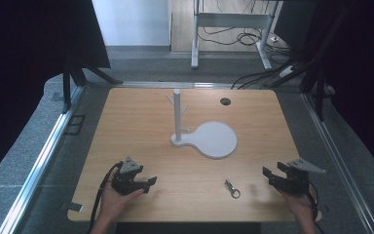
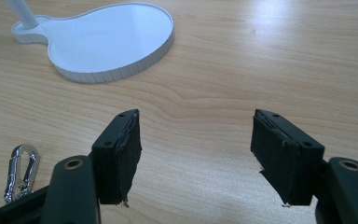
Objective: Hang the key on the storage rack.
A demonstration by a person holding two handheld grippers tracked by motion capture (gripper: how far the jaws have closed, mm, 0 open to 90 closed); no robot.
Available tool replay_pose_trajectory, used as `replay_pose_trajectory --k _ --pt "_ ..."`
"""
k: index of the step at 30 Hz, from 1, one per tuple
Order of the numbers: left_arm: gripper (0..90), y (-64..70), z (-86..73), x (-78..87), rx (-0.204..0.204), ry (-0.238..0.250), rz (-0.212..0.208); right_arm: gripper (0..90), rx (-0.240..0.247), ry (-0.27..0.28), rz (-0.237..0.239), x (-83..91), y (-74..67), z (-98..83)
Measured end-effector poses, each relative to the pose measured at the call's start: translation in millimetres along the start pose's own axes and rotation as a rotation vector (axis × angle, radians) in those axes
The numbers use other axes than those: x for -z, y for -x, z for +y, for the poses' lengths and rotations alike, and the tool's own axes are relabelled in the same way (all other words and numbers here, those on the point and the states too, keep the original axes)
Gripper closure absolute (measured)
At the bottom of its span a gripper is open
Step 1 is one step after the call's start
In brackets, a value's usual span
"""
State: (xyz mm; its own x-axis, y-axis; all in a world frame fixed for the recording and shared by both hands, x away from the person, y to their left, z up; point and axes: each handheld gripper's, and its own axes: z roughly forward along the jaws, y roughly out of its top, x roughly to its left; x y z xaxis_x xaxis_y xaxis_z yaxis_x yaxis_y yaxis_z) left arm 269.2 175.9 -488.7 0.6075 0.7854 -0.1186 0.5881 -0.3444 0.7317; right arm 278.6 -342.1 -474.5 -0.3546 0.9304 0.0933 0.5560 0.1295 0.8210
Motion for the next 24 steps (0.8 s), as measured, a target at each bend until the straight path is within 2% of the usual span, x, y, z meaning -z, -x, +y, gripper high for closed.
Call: replay_pose_trajectory --k 9,13,22,24 --pt "29.4 -1.1 0.1 1.7 0.004 0.005 0.002 33.9 -0.012 0.006 0.016 4.5 2.7 3.5" --pt "29.4 0.0 1.4 4.1 0.014 0.018 -0.02 34.3 -0.016 0.018 0.039 5.9 1.0 5.6" --pt "29.3 2.4 2.5 5.9 0.003 0.017 -0.017 36.4 0.019 0.016 0.054 7.8 -5.6 10.3" --pt "29.1 2.5 2.4 6.6 0.012 0.016 -0.027 37.0 0.035 0.022 0.052 5.9 -7.4 11.3"
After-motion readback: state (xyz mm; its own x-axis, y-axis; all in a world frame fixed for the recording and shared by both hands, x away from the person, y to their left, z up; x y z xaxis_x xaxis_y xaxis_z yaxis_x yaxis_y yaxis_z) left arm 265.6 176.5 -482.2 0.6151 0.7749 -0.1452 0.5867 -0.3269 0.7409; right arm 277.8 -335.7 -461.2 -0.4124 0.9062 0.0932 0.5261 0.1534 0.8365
